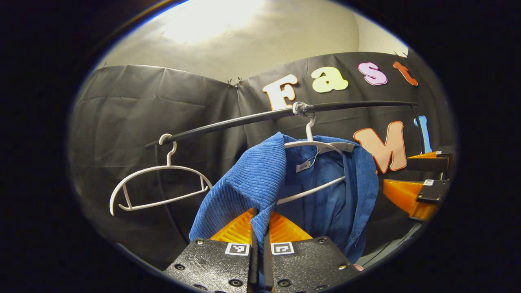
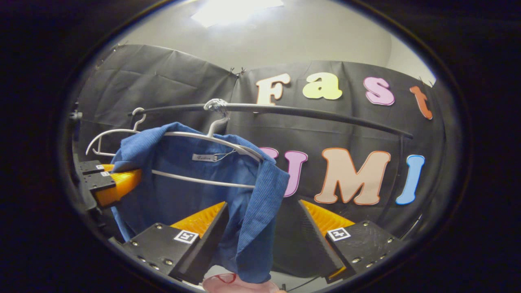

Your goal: Grasp the clothes on the hanger with both hands and then place them into the laundry hamper below.

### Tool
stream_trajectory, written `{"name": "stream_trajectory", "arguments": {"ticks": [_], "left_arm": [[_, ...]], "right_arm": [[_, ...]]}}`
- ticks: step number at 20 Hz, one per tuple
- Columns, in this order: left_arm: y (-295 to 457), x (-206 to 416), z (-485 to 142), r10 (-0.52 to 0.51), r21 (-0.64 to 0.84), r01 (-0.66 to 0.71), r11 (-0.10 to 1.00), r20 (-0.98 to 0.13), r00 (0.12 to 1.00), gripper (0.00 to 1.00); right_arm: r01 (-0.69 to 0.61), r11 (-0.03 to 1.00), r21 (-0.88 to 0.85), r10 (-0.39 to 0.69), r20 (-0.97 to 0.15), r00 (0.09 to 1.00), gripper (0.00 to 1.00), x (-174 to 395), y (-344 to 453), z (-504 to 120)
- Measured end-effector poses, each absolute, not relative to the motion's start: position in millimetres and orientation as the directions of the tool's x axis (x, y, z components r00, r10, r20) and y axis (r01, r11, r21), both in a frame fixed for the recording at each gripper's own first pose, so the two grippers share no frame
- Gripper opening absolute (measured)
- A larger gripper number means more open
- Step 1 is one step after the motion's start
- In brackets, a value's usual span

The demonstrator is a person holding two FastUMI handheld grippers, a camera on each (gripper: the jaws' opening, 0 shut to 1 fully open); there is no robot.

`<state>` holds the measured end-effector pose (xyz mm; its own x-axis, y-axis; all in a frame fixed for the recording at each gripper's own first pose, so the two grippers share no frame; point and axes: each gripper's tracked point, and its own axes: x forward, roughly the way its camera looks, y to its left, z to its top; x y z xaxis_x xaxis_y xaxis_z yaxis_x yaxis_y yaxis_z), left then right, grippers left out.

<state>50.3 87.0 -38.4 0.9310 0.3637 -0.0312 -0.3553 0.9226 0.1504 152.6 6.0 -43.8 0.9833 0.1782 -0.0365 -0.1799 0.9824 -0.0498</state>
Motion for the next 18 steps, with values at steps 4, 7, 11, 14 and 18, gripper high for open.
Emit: {"name": "stream_trajectory", "arguments": {"ticks": [4,7,11,14,18], "left_arm": [[88,50,-38,0.364,0.15,-0.354,0.923,-0.045,0.93,0.04],[87,49,-38,0.363,0.153,-0.352,0.923,-0.053,0.93,0.05],[84,48,-35,0.346,0.142,-0.335,0.931,-0.062,0.936,0.05],[83,45,-29,0.332,0.133,-0.321,0.938,-0.065,0.941,0.04],[79,41,-20,0.302,0.096,-0.294,0.951,-0.079,0.95,0.05]], "right_arm": [[-0.167,0.985,-0.044,0.165,-0.053,0.985,0.99,197,12,-62],[-0.149,0.988,-0.038,0.146,-0.09,0.985,0.99,224,14,-82],[-0.155,0.988,-0.02,0.15,-0.147,0.978,0.94,249,21,-104],[-0.159,0.986,-0.042,0.151,-0.156,0.976,0.46,257,24,-107],[-0.124,0.991,-0.054,0.115,-0.149,0.982,0.1,262,17,-100]]}}
